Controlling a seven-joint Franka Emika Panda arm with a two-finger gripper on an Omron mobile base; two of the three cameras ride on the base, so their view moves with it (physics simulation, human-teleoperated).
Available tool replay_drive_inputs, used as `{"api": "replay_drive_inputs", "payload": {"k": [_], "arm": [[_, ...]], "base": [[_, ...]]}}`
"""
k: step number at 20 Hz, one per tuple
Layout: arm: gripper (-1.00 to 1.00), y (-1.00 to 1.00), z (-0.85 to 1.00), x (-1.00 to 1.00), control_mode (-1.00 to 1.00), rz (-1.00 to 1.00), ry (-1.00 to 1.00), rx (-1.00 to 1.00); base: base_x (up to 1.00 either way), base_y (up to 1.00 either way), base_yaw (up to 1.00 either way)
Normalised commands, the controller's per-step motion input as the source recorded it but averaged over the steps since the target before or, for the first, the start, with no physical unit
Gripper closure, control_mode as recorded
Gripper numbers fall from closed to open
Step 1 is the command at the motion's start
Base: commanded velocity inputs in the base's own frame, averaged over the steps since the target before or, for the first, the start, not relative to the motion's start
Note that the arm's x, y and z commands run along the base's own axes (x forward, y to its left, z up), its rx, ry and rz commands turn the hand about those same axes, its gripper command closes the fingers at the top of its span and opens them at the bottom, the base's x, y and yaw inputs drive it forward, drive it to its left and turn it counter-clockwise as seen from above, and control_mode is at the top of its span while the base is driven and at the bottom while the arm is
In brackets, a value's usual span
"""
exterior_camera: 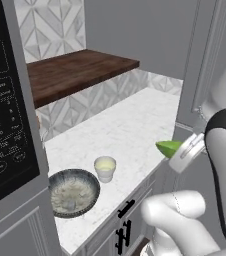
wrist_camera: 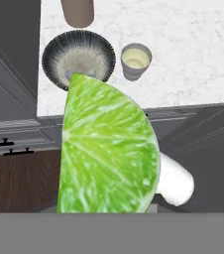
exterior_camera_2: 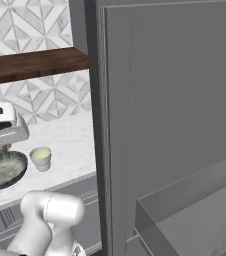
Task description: Grab a lemon wedge from the fridge and one ice cube from the ice bowl, and put them in the glass of lemonade.
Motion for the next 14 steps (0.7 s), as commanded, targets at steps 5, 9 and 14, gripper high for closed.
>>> {"api": "replay_drive_inputs", "payload": {"k": [5,9,14], "arm": [[1.0,0.05,-0.94,0.51,-1.0,0.29,0.0,0.0],[1.0,0.37,-0.51,0.69,-1.0,0.2,0.03,-0.02],[1.0,0.37,-0.01,0.89,-1.0,0.04,0.05,-0.02]], "base": [[0.0,0.0,0.0],[0.0,0.0,0.0],[0.0,0.0,0.0]]}}
